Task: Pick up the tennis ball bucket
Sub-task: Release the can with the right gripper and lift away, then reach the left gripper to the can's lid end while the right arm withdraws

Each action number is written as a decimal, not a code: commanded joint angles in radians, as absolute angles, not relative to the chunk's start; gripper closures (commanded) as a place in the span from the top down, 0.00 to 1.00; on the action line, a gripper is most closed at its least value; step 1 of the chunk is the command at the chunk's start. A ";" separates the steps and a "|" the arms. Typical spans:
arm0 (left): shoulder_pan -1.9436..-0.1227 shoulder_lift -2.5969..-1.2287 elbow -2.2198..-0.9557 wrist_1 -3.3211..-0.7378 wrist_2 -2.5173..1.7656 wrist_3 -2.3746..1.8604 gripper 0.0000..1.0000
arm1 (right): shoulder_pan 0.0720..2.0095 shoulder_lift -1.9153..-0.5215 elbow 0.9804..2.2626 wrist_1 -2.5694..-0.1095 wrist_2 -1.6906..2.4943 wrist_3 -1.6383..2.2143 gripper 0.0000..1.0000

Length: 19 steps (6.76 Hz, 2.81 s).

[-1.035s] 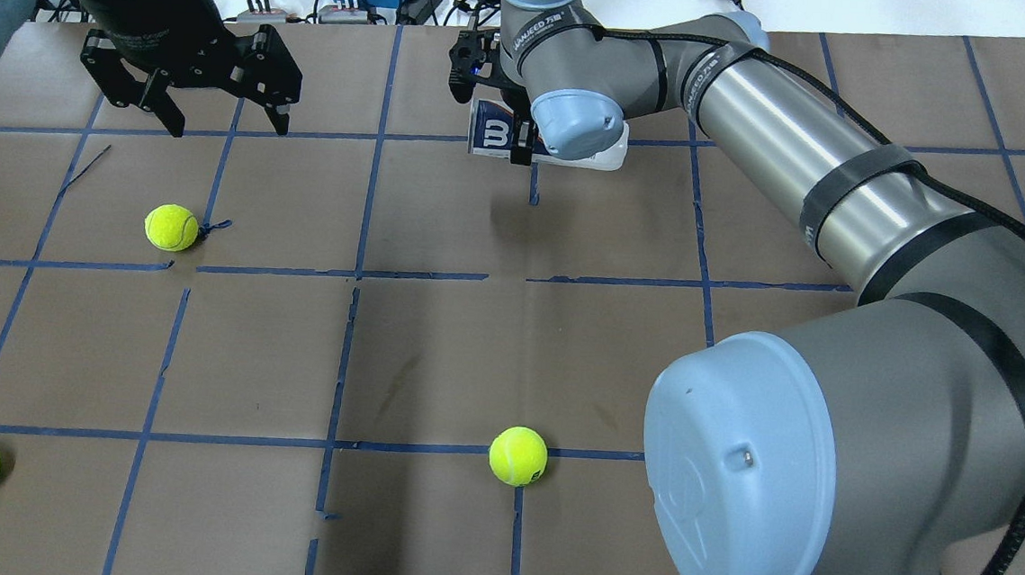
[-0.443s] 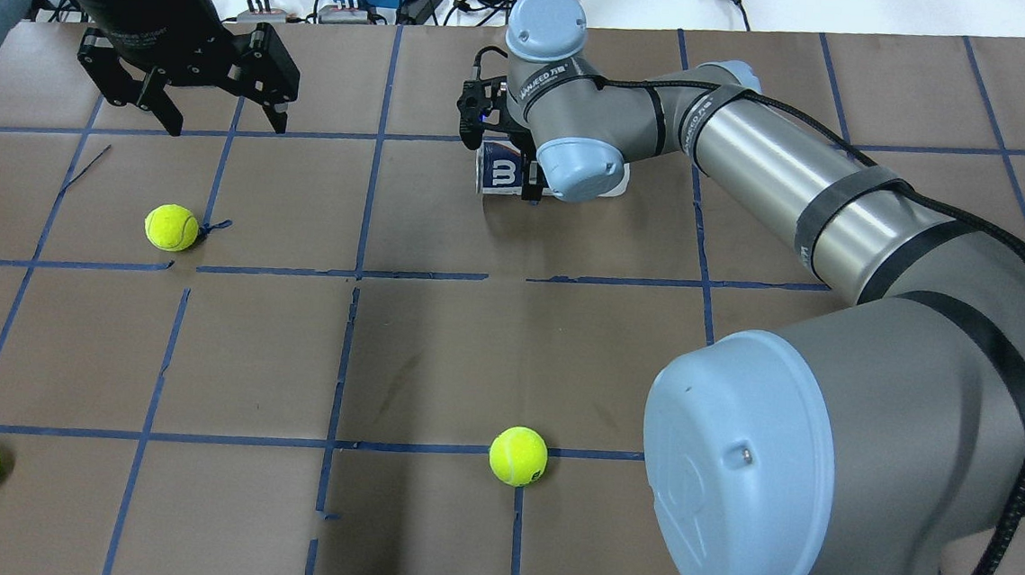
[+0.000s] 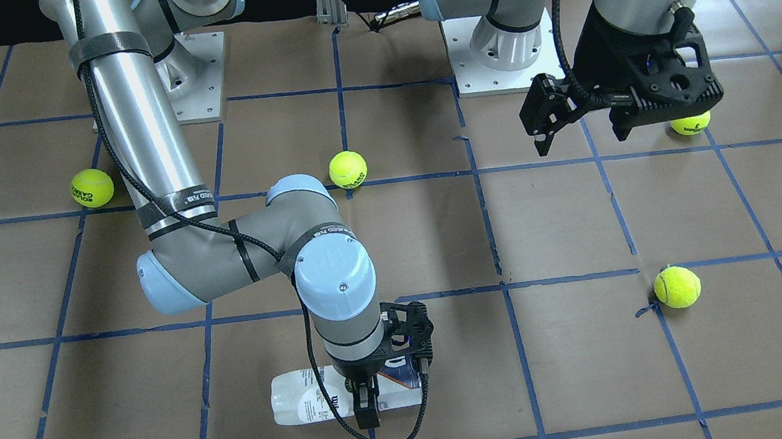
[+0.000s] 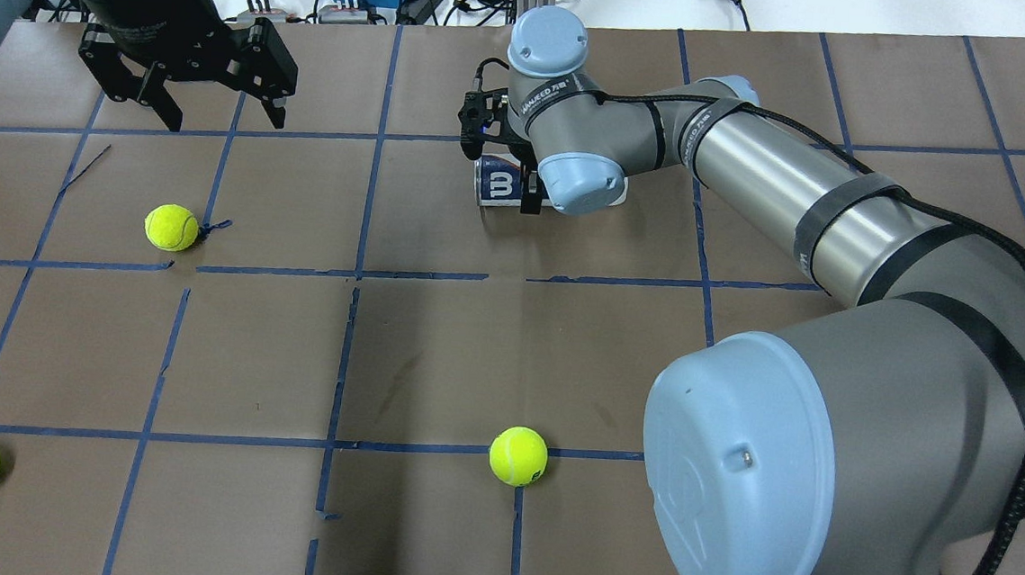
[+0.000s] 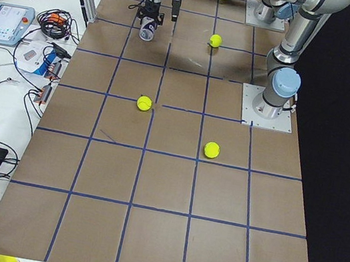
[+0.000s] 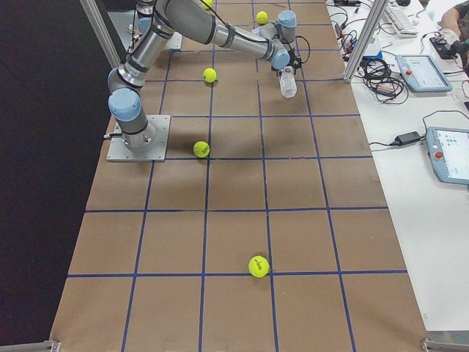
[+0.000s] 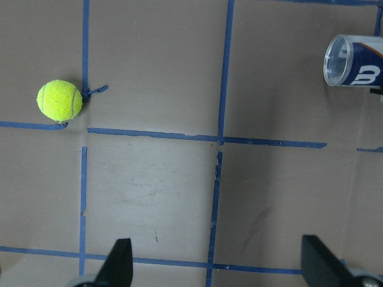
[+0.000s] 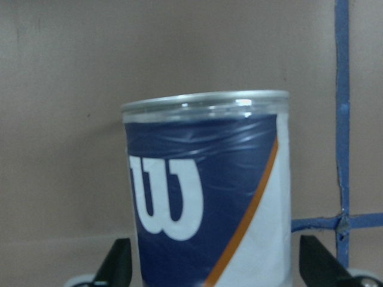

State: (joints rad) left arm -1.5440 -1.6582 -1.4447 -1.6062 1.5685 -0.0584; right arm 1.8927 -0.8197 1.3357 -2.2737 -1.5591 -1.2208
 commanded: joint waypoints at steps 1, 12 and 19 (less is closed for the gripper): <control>-1.545 -1.707 -1.436 -1.618 1.415 -0.060 1.00 | 1.893 -0.853 1.328 -2.283 -1.559 -1.218 1.00; -1.548 -2.207 -1.445 -1.040 0.902 -0.051 1.00 | 1.566 -1.337 1.414 -1.578 -1.537 -0.292 1.00; -1.568 -2.275 -1.485 -0.963 0.689 -0.057 0.35 | 1.580 -1.377 1.407 -1.555 -1.689 -0.008 1.00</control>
